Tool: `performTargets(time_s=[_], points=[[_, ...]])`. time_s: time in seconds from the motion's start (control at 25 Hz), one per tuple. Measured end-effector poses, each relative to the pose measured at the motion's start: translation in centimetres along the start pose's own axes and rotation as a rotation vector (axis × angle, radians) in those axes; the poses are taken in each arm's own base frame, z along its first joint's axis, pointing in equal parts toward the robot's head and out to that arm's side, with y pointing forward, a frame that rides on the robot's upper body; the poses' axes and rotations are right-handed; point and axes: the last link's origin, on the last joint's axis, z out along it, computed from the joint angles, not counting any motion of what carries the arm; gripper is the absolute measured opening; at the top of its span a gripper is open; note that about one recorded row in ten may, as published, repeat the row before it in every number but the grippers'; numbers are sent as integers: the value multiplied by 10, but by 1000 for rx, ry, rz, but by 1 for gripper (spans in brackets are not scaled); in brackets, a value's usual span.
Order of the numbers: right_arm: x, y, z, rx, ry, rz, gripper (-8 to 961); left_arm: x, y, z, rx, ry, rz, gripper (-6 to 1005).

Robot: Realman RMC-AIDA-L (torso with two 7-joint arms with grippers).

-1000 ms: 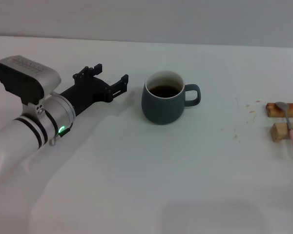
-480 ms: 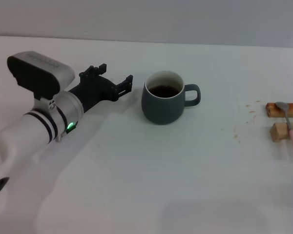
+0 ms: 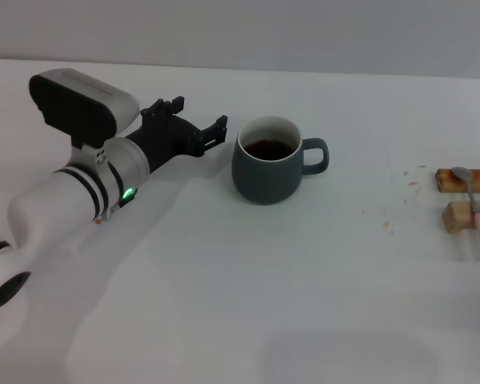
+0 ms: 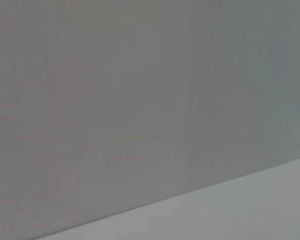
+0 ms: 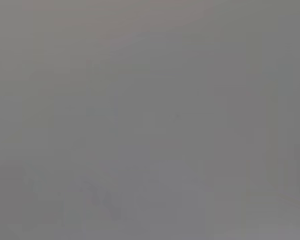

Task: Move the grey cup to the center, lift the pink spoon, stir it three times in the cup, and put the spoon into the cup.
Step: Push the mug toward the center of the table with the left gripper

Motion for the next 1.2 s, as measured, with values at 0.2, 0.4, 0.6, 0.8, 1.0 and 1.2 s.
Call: performTargets(time_s=[0.2, 0.4, 0.6, 0.8, 1.0, 1.2], points=[[1, 0, 0, 2, 4, -1, 794, 3, 3, 6, -4, -23, 19, 844], [1, -1, 0, 8, 7, 0, 794, 6, 4, 8, -11, -19, 27, 844], [1, -3, 0, 19, 12, -1, 794, 9, 9, 10, -27, -13, 34, 844], [1, -4, 0, 24, 11, -2, 795, 9, 14, 10, -45, -11, 37, 844], [1, -5, 0, 27, 15, -3, 795, 9, 17, 10, -52, -9, 30, 844], [2, -6, 1, 29, 20, -5, 795, 9, 25, 10, -79, -6, 36, 843]])
